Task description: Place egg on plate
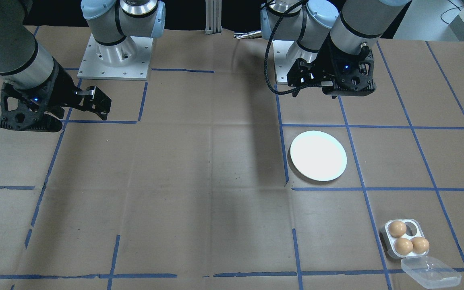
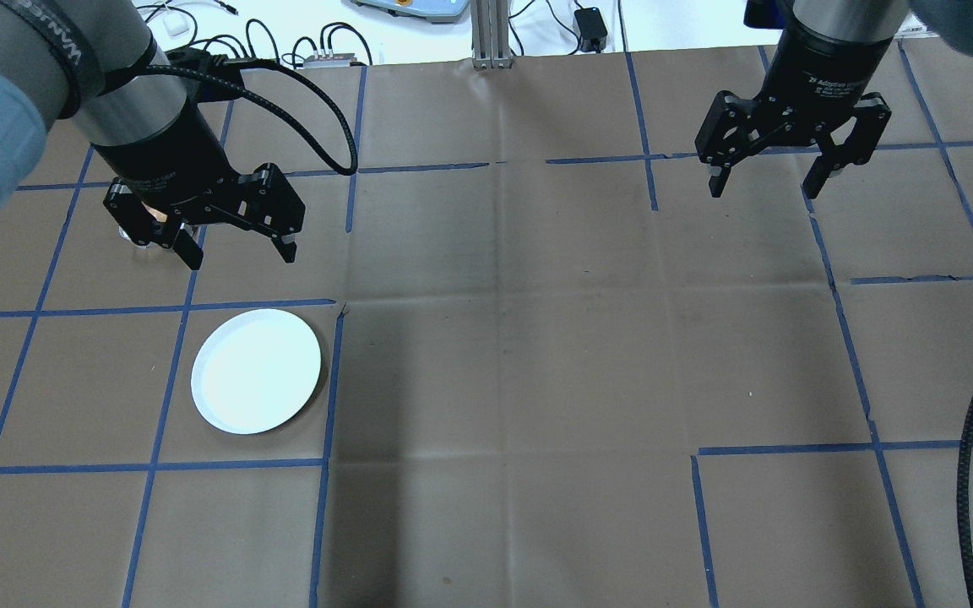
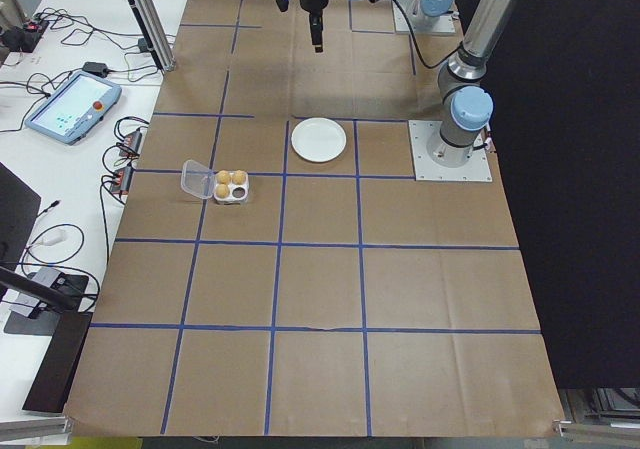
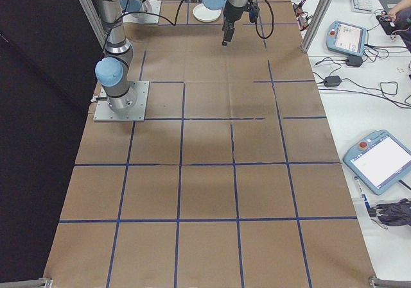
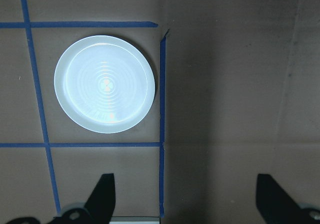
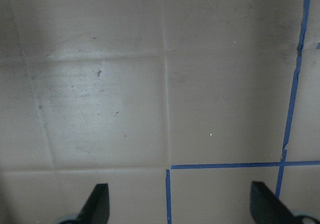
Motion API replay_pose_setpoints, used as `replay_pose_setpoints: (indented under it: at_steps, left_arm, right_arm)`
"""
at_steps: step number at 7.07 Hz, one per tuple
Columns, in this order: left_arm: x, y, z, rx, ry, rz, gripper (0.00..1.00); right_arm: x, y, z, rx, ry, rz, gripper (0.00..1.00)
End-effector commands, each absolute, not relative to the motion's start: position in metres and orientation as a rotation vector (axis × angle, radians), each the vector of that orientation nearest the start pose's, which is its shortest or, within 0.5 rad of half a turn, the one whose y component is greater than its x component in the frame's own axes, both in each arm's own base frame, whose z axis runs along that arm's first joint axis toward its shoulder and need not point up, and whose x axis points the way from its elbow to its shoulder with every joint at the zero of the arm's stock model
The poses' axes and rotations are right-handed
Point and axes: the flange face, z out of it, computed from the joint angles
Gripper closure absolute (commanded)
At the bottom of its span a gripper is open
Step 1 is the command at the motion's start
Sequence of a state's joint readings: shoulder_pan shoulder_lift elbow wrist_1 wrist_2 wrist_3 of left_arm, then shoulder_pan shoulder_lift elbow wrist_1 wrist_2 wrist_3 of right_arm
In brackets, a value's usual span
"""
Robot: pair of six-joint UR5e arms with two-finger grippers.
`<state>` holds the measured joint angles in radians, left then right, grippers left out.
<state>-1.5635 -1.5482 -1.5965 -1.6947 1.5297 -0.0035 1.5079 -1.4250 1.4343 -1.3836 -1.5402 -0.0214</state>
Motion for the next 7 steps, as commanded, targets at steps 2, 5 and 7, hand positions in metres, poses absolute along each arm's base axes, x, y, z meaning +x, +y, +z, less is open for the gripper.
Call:
replay_pose_setpoints:
  at_steps: [2,5,7]
  left_arm:
    - [-0.132,-0.467,0.478,-0.036,3.177,0.195,0.0]
    - [-0.13,-0.463,0.48,-0.042,3.167,0.207,0.0]
    - [-0.128,-0.449,0.497,-0.038,3.163,0.155,0.0]
  right_arm:
    - [0.103,-0.54,0.462,0.069,3.087,0.302,0.0]
    - [0.103,-0.54,0.462,0.069,3.087,0.302,0.0]
    - [0.102,-0.54,0.461,0.068,3.089,0.304,0.0]
